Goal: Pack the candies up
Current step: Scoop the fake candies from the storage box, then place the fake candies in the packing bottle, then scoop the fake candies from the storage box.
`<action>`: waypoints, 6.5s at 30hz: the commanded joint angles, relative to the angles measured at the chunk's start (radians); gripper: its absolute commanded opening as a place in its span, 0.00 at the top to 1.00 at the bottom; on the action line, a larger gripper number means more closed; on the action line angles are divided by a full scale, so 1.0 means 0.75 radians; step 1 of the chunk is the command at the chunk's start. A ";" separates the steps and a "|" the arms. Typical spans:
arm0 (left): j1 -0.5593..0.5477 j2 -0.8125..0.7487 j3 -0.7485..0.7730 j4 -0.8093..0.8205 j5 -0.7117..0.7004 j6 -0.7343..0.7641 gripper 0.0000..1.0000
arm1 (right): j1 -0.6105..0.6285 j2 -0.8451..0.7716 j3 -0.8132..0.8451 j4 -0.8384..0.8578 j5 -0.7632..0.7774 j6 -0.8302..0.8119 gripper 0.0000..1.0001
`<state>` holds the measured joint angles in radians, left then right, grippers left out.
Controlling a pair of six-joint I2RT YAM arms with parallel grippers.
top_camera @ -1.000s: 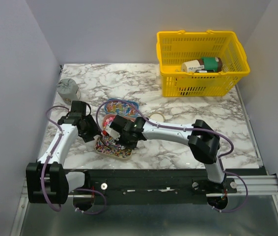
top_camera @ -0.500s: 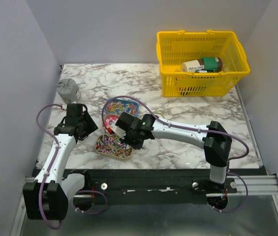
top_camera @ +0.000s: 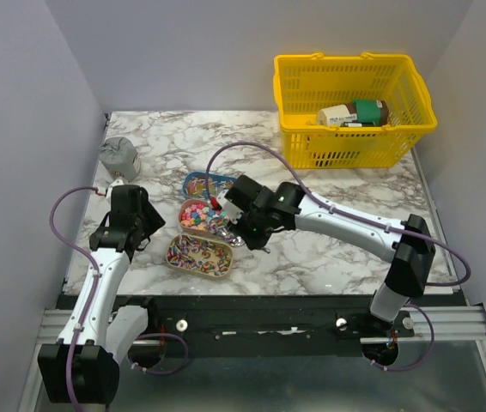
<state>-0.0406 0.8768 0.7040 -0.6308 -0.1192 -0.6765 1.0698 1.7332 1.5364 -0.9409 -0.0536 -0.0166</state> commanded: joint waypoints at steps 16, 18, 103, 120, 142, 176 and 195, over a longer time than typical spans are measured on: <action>-0.005 0.052 -0.016 -0.010 -0.054 -0.027 0.39 | -0.310 0.000 -0.048 -0.140 -0.172 0.280 0.99; -0.005 0.058 -0.014 -0.012 -0.054 -0.024 0.39 | -0.334 0.002 -0.062 -0.140 -0.237 0.306 0.99; -0.013 0.093 0.002 -0.053 -0.144 -0.029 0.40 | -0.848 -0.174 -1.108 1.761 -1.549 2.112 0.99; -0.013 0.077 0.004 -0.043 -0.113 -0.018 0.39 | -0.848 -0.247 -0.809 0.986 -1.412 1.467 0.99; -0.015 0.032 0.287 0.209 0.547 0.280 0.01 | -0.263 -0.165 -0.116 0.148 -0.187 0.200 0.99; -0.285 0.056 -0.047 0.411 0.699 0.280 0.11 | -0.132 -0.313 -0.009 0.211 -0.184 -0.109 0.99; -0.269 0.195 0.296 0.174 0.112 0.190 0.02 | -0.154 0.026 0.220 -0.026 0.051 -0.479 0.99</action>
<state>-0.2543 0.9947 0.8619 -0.4004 0.1593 -0.4961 0.9600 1.6901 1.6371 -0.9028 -0.0982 -0.2996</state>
